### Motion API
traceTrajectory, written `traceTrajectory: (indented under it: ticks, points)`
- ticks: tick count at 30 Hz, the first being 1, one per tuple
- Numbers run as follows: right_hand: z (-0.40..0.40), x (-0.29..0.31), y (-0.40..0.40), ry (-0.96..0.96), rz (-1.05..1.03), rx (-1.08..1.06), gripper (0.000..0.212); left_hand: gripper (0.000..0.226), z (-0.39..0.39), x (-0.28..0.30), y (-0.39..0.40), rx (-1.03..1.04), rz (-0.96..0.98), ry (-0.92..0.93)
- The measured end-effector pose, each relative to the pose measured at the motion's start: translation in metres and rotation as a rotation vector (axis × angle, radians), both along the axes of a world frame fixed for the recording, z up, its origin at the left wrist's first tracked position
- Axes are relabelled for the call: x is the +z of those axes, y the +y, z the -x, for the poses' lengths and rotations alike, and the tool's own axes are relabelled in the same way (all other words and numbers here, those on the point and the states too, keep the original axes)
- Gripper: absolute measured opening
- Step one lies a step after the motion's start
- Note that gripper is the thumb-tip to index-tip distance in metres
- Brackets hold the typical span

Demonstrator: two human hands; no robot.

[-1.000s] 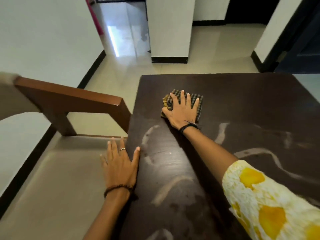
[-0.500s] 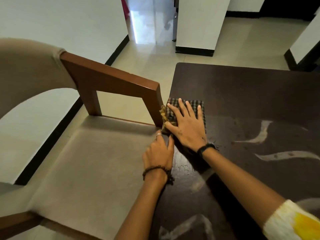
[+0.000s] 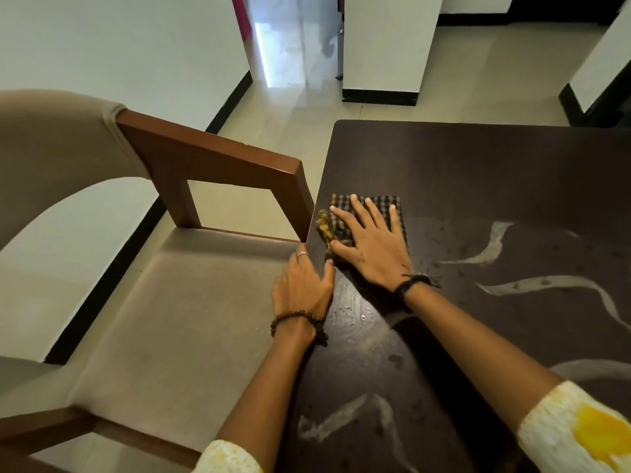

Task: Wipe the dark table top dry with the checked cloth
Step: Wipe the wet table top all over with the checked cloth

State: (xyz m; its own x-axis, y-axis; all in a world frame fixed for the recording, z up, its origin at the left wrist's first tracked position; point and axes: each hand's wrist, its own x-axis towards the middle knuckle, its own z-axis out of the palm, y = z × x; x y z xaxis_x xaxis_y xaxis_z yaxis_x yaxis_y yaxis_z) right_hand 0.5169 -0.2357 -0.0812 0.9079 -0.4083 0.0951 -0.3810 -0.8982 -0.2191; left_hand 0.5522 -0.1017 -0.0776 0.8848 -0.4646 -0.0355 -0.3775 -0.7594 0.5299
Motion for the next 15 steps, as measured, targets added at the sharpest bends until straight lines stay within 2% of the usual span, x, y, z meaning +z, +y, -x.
traceTrajectory:
  ticks: [7, 11, 13, 15]
  points:
    - [-0.041, 0.010, 0.005, 0.055, -0.088, -0.099, 0.059, 0.041, 0.002, 0.001, 0.001, 0.015, -0.023, -0.031]
    - [-0.042, 0.008, 0.007, 0.043, -0.078, 0.042, 0.059, 0.042, -0.001, -0.001, 0.000, -0.003, 0.003, -0.102]
    - [-0.026, 0.008, -0.001, 0.049, -0.065, 0.144, 0.059, 0.052, -0.003, -0.001, 0.002, -0.078, 0.010, -0.166]
    - [0.000, 0.010, -0.023, 0.057, -0.078, 0.158, 0.060, 0.057, -0.003, -0.001, 0.000, -0.176, -0.008, -0.198]
